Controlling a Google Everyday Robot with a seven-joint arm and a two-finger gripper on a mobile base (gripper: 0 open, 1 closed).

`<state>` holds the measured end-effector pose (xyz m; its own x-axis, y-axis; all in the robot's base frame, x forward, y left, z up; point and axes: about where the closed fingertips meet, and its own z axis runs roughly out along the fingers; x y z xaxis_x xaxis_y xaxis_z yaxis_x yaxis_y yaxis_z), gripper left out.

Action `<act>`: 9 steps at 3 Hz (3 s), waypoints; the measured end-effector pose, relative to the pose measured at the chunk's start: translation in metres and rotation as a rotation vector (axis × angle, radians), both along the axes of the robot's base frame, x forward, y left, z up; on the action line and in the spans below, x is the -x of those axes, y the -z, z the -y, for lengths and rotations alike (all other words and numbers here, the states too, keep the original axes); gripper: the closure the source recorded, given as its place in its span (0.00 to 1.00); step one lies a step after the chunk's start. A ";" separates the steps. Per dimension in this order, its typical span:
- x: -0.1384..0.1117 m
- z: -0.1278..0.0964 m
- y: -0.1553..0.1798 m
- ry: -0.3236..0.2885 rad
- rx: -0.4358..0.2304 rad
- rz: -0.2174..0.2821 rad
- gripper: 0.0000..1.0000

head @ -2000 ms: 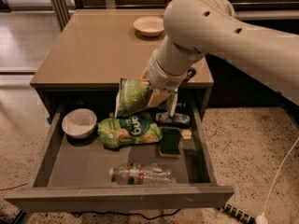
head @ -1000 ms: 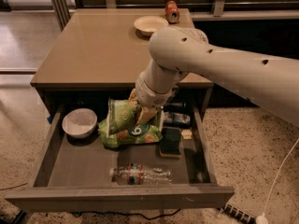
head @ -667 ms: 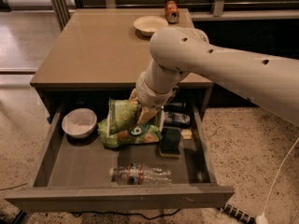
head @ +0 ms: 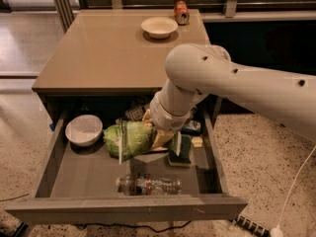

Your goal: Place green jalapeno chip bag into top drawer

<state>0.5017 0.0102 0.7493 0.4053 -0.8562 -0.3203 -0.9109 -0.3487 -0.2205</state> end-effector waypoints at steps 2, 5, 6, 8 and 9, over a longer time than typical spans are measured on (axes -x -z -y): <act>-0.006 -0.013 0.017 -0.029 0.000 -0.027 1.00; 0.010 -0.021 0.070 -0.074 0.012 -0.110 1.00; 0.009 -0.022 0.070 -0.074 0.009 -0.111 1.00; -0.015 -0.034 0.091 -0.079 -0.052 -0.107 1.00; -0.015 -0.034 0.094 -0.078 -0.049 -0.113 1.00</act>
Offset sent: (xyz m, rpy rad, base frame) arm 0.0175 0.0295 -0.0409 0.0023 0.0668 0.0667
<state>0.5168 0.0441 0.6554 0.4289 -0.8056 -0.4088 -0.9015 -0.4107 -0.1365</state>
